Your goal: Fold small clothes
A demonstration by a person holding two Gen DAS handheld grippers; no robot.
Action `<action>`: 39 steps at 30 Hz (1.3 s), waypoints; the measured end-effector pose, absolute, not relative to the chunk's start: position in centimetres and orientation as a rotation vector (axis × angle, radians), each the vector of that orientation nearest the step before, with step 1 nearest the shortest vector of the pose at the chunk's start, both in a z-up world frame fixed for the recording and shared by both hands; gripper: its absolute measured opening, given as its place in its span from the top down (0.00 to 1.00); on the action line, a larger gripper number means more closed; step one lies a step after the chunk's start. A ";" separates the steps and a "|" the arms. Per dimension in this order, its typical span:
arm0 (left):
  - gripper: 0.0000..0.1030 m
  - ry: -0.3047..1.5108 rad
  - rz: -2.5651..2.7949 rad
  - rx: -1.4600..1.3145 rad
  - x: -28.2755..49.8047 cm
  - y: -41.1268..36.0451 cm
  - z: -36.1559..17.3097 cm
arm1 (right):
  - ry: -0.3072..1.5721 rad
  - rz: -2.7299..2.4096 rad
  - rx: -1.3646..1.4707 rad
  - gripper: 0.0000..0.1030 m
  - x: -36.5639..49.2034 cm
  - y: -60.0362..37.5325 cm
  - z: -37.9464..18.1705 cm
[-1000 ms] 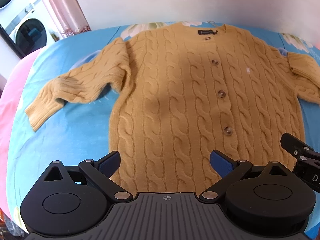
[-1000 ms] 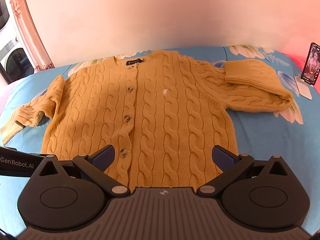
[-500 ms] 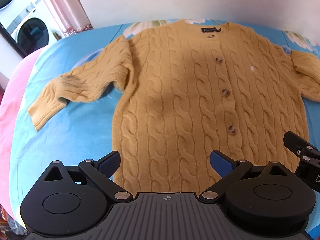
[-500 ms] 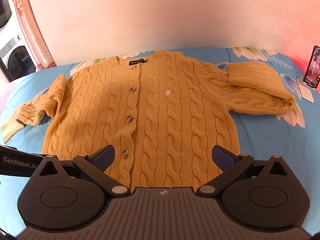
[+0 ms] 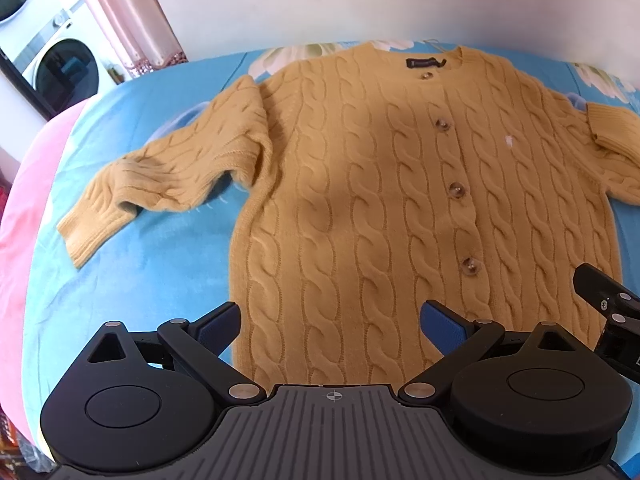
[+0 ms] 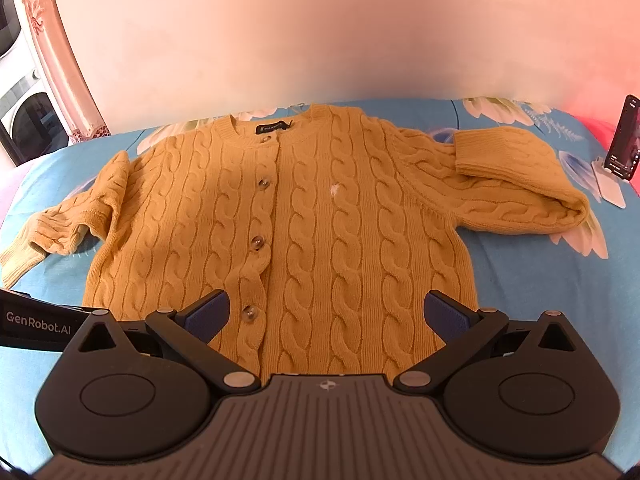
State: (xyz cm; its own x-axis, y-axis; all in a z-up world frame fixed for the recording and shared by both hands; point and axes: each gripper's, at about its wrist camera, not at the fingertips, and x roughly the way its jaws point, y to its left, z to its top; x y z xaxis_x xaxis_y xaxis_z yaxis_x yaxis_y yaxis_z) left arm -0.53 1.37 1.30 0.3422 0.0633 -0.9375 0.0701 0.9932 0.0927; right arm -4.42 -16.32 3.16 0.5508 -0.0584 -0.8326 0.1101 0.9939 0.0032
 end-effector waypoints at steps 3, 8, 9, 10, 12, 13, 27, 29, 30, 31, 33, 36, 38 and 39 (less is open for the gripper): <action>0.00 1.220 0.001 0.121 -0.6 1.6 1.2 | 0.984 -0.099 0.053 0.00 -4.4 -16.2 3.2; 0.00 1.220 0.006 0.120 -0.7 1.7 1.1 | 0.987 -0.101 0.055 0.00 -4.5 -16.2 3.1; 0.00 1.221 0.006 0.120 -0.7 1.7 1.1 | 0.987 -0.101 0.055 0.00 -4.5 -16.2 3.1; 0.00 1.220 0.006 0.120 -0.7 1.7 1.1 | 0.987 -0.102 0.056 0.00 -4.5 -16.2 3.1; 0.00 1.220 0.006 0.120 -0.7 1.8 1.1 | 0.987 -0.101 0.055 0.00 -4.5 -16.2 3.1; 0.00 1.221 0.006 0.121 -0.7 1.8 1.1 | 0.987 -0.102 0.055 0.00 -4.5 -16.2 3.1; 0.00 1.244 0.019 0.131 -0.3 1.6 0.3 | 1.016 -0.095 0.065 0.00 -4.2 -16.1 2.2; 0.00 1.248 0.021 0.130 -0.2 1.5 0.1 | 1.021 -0.096 0.069 0.00 -4.1 -16.2 2.1; 0.00 1.251 0.021 0.130 -0.1 1.5 0.0 | 1.025 -0.095 0.071 0.00 -3.9 -16.3 2.0; 0.00 1.254 0.022 0.131 0.1 1.4 -0.1 | 1.029 -0.095 0.074 0.00 -3.8 -16.3 1.8; 0.00 1.258 0.022 0.130 0.3 1.3 -0.3 | 1.034 -0.093 0.078 0.00 -3.5 -16.6 1.6; 0.00 1.261 0.016 0.123 0.9 1.1 -0.8 | 1.035 -0.091 0.099 0.00 -2.9 -17.4 1.1; 0.00 1.262 0.013 0.107 1.3 1.0 -1.4 | 1.029 -0.109 0.112 0.00 -2.5 -18.4 0.5; 0.00 1.267 0.015 0.099 1.6 1.0 -1.9 | 1.025 -0.126 0.112 0.00 -2.3 -19.1 0.2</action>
State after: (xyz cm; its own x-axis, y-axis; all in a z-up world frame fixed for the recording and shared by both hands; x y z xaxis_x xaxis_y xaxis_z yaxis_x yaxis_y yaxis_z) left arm 1.62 1.02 -1.87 0.3000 0.0659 -0.9516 0.0434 0.9956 0.0826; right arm -2.29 -19.07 0.19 0.5130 -0.0523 -0.8568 0.1569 0.9870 0.0337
